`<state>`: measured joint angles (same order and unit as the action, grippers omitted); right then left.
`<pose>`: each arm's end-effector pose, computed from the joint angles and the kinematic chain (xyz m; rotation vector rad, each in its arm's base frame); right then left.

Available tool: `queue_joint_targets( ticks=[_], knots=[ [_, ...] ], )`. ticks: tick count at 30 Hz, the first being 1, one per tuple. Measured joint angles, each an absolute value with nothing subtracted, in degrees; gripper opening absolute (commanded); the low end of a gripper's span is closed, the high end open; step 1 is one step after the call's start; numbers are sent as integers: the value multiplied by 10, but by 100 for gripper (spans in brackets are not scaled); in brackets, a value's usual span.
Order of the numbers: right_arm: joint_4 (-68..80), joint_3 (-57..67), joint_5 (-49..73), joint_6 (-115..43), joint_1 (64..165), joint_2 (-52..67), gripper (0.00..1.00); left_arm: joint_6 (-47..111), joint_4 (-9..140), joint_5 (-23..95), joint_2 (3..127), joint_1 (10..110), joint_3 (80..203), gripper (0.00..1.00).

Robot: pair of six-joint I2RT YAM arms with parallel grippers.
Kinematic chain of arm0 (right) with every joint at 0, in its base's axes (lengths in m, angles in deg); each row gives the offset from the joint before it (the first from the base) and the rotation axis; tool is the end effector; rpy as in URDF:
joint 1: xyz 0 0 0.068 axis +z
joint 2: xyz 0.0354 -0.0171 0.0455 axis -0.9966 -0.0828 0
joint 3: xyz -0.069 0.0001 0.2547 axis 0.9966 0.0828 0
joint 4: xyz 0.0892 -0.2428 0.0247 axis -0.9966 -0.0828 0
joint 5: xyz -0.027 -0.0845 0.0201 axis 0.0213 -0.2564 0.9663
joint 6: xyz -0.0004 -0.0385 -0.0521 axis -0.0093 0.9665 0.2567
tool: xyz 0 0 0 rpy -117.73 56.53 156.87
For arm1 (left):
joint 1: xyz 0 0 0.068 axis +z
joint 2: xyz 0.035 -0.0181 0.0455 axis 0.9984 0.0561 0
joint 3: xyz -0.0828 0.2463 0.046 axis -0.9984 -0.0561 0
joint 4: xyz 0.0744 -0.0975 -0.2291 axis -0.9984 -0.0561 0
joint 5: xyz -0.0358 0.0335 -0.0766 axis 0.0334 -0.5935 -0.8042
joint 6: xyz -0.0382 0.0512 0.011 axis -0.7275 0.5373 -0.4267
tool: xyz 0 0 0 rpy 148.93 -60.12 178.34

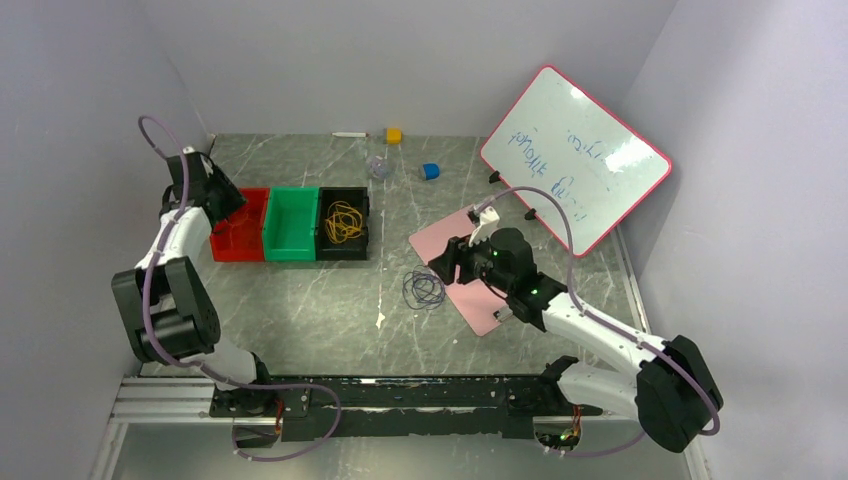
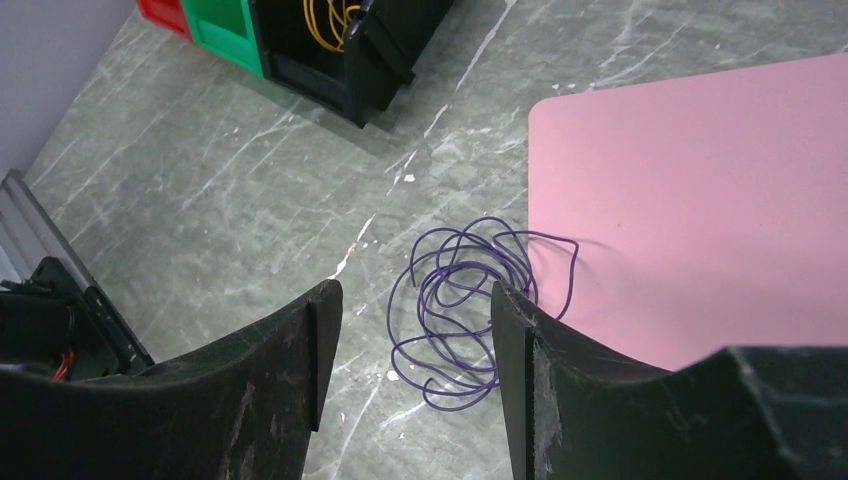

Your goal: Untangle the cables

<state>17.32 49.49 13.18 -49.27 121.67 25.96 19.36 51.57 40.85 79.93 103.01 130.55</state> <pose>0.2024 0.1593 0.2184 -0.3972 1.9820 0.7962 0.3432 0.0968 0.2191 -0.7686 2.1623 -0.1391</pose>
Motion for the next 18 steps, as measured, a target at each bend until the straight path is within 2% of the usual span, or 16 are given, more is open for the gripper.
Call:
queue_joint_targets(
  ticks=[11, 14, 18],
  knots=[
    [164, 496, 69, -494, 1217, 283, 60, 238, 475, 398, 714, 1030, 1329, 60],
    [162, 495, 49, -496, 1217, 289, 60, 249, 463, 389, 696, 1030, 1329, 72],
    [157, 490, 24, -500, 1217, 290, 60, 261, 448, 375, 665, 1028, 1329, 74]
  ],
)
